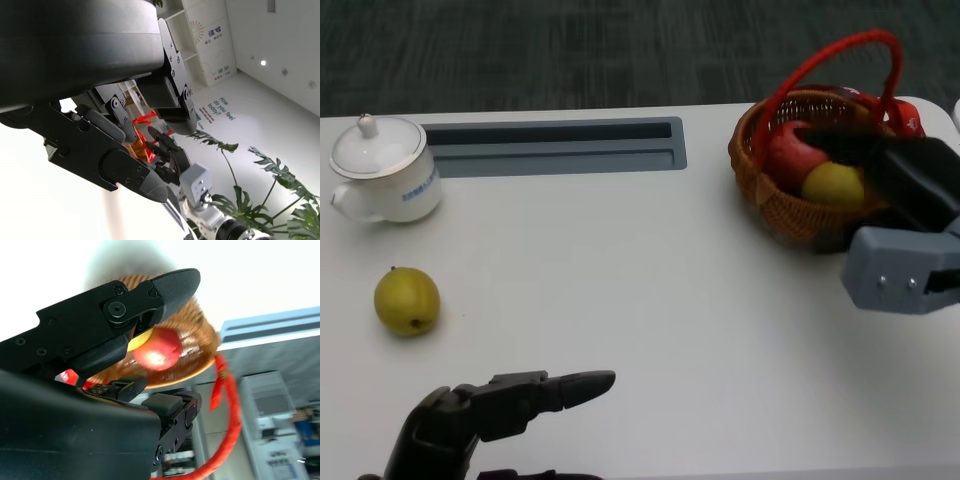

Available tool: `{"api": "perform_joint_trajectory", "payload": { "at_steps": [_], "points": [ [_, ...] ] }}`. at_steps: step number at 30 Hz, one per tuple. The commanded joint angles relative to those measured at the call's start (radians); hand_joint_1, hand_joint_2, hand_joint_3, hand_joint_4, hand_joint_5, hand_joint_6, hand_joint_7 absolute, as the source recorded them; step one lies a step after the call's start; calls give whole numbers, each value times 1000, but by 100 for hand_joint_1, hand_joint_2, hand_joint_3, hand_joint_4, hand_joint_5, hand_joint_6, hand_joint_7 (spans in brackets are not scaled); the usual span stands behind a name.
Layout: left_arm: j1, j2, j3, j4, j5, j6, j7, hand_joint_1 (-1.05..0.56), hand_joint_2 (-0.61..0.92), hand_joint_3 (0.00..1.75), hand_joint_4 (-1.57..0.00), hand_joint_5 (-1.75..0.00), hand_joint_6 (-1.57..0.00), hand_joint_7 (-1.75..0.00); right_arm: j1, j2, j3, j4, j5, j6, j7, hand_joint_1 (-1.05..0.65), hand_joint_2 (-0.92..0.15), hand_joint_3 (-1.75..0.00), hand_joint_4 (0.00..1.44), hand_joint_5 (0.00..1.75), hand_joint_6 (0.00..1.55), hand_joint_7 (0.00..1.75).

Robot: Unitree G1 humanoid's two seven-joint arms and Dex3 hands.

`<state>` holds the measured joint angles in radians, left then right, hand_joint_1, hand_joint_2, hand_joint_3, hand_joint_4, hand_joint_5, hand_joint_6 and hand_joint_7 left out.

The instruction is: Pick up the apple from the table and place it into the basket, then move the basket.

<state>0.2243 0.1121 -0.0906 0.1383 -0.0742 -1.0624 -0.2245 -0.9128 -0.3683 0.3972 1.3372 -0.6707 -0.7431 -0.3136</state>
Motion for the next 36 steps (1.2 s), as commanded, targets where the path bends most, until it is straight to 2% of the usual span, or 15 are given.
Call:
{"api": "perform_joint_trajectory", "payload": {
  "at_steps": [1,5,12,16,19,24,26,30,36],
  "points": [
    [-25,36,7,14,-42,3,-19,-54,74,0,-104,-2,-91,0,74,-25,-20,-21,39,-118,-23,-79,-82,0,50,1,43,1],
    [-48,59,23,25,-61,-3,-32,-54,74,0,-104,-1,-91,0,168,-19,-44,-46,84,-269,-15,-74,-82,0,50,0,44,1],
    [-89,63,48,48,-57,0,-34,-56,75,0,-104,-1,-91,0,279,9,-67,-95,147,-463,15,-69,-86,-1,50,1,45,0],
    [-104,66,49,61,-70,-1,-39,-56,75,0,-104,-1,-91,0,311,36,-78,-114,170,-523,41,-64,-86,-1,52,1,46,1],
    [-114,63,52,71,-79,-10,-41,-56,74,0,-104,-1,-91,0,334,64,-87,-132,180,-562,39,-52,-88,-2,58,2,51,2],
    [-126,64,59,85,-97,-14,-44,-56,74,0,-106,-2,-92,0,363,119,-93,-148,208,-609,60,-31,-92,-19,74,4,66,4],
    [-133,68,60,91,-108,-16,-50,-54,74,0,-106,-2,-92,0,373,150,-98,-141,260,-635,106,-29,-92,-24,84,5,76,5],
    [-147,78,70,106,-120,-23,-63,-52,74,0,-106,-2,-92,0,404,211,-113,-138,403,-650,246,-32,-92,-22,101,5,92,5],
    [-138,91,97,102,-109,-14,-60,-53,75,0,-107,-2,-94,-1,462,271,-126,-177,580,-626,447,-34,-92,-17,109,4,100,4]
  ]
}}
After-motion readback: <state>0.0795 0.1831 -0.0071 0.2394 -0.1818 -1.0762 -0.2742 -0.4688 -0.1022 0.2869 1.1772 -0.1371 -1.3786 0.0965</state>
